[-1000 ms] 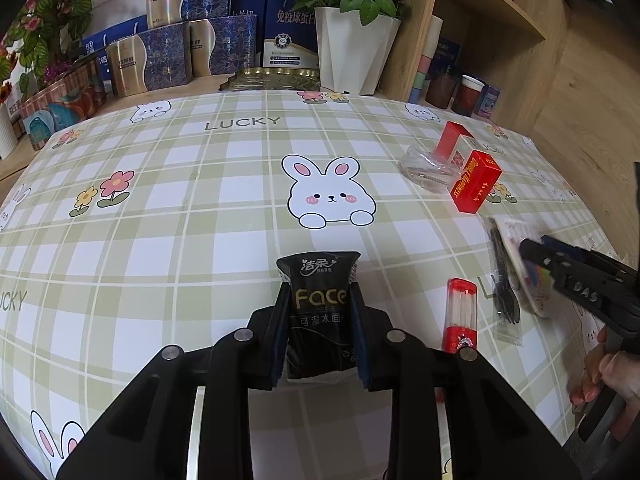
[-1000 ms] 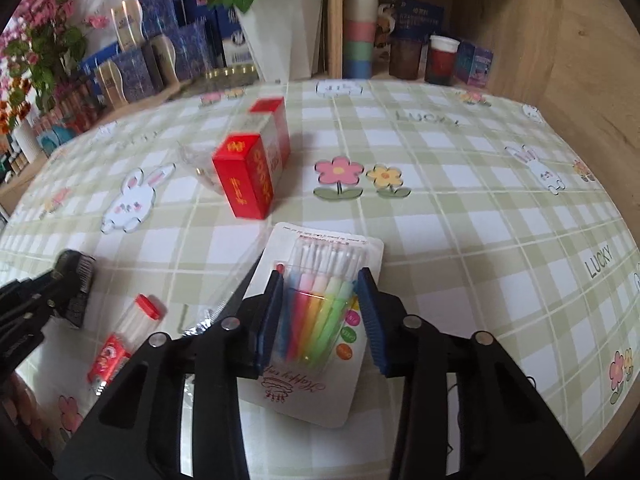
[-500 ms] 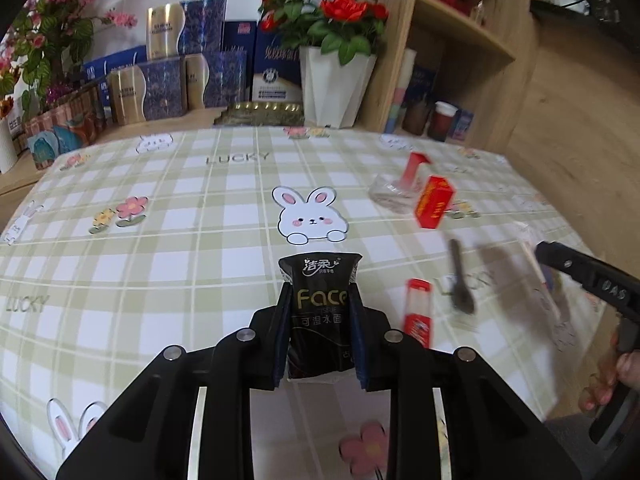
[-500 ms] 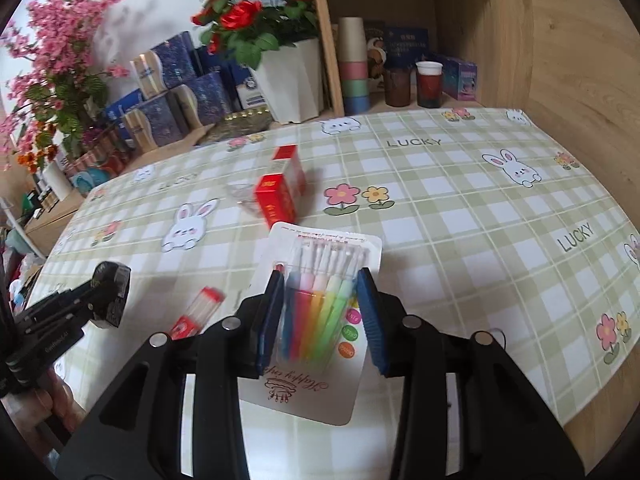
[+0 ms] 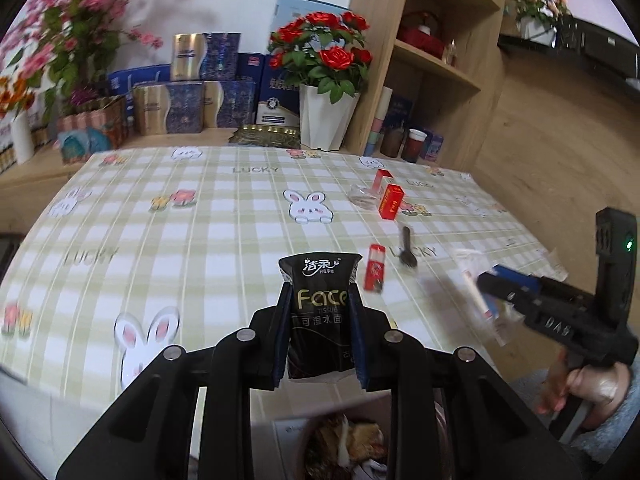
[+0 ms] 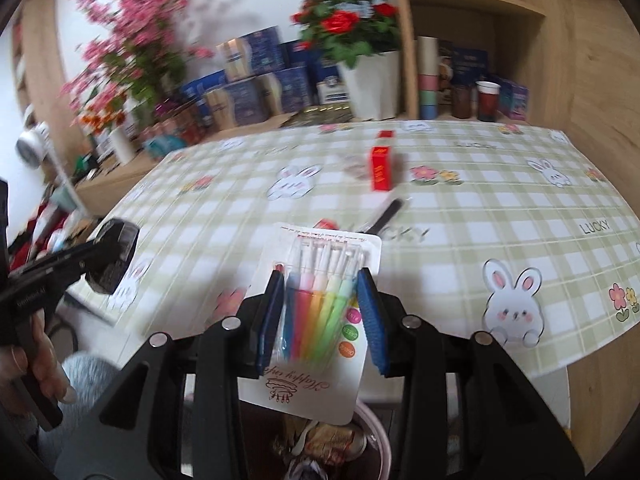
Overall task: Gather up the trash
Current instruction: 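Lower the tissue pack and pen card into the bin with both tools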
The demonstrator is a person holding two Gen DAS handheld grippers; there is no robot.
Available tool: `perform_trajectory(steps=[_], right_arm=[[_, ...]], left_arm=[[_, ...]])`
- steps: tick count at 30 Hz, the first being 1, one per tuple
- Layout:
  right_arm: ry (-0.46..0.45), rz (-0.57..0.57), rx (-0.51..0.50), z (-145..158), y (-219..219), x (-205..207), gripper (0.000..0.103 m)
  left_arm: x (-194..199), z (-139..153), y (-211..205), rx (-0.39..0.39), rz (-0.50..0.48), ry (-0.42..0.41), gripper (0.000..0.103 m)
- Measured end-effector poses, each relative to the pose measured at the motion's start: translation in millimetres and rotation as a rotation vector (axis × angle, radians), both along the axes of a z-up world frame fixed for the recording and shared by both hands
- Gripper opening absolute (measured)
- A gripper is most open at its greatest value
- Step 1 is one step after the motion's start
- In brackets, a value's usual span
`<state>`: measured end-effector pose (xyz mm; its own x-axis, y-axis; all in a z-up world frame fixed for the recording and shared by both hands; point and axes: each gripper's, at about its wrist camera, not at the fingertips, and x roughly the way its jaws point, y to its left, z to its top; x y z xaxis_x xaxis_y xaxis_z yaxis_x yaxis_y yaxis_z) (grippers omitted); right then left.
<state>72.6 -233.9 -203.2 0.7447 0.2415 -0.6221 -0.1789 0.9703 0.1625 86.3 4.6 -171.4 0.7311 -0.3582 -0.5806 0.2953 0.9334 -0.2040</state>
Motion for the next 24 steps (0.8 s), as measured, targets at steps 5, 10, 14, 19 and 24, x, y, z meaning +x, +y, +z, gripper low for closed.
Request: perform_trajectory(steps=[5,10,14,19,24], right_arm=[[0.015,0.067,-0.032,-11.7,19.9,-33.0,0.04],[0.075,0.109,-0.044,-38.3,35.3,-59.9,0.04],[0.142,0.15,-0.068,-62.1,46.3,-73.7,0.04],[0.219,0.165,-0.067,-84.7,47.4,-78.9,0.04],[0.29,0.15,-0.077,-103.6,45.4,-79.3,0.04]], left_arm=[[-35.8,-0.3,2.7,-0.002,-0.001,-0.007,0.026],[-58.7,1.7,1.9,0.013,-0.014,-0.026,0.026],[-71.9,1.7,-0.8,0.012,-0.025,-0.037,0.026],[-79.6,-4.6,-2.7,0.001,-0.022,-0.023,0.026],[-82.7,-12.7,-0.9,0.003,-0.011,0.0,0.026]])
